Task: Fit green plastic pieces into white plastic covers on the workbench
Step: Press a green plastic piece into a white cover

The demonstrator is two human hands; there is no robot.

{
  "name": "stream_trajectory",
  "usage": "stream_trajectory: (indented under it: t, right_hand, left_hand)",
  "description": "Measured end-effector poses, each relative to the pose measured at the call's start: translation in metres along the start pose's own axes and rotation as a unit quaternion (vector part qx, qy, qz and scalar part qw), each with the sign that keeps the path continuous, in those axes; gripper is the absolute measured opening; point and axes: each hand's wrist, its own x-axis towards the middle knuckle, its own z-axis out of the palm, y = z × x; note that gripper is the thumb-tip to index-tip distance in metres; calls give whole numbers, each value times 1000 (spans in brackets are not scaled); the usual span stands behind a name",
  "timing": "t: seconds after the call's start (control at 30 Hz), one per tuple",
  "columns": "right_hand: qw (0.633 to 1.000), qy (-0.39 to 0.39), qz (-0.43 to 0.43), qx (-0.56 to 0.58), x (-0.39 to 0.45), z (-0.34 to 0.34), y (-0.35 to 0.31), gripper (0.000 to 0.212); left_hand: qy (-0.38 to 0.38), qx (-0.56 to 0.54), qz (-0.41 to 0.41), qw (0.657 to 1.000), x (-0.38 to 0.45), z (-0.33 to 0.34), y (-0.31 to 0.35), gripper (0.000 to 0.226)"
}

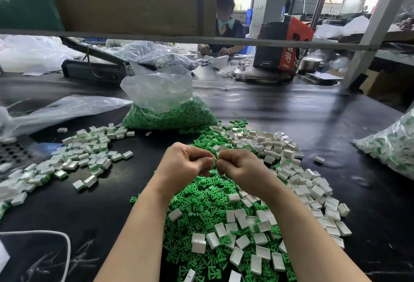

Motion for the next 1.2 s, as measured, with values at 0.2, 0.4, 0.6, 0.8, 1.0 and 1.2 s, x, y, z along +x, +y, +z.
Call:
stream_trajectory:
  t: [0.2,0.4,0.6,0.8,1.0,1.2]
  right_hand:
    - [1000,-1,-7,-11,-2,0,0,33]
    - [998,-28,-13,-49,-1,2,3,27]
    - [1000,-14,-9,9,1,2,7,30]
    - [982,-47,28,182,-2,1,6,32]
    - [908,-107,104,392,1,9,6,64]
    - [858,-91,71,501,6,21,5,51]
  left_hand:
    - [-2,33,17,999,0,-1,0,36]
    - [-8,67,32,997,-3,0,2,39]
    - [6,33,26,999,-4,-1,1,28]
    - [13,-48,33,998,-5,-2,4,14]
    - [35,-93,29,995,-4,2,7,12]
    - [26,-145,22,989,-3,4,7,18]
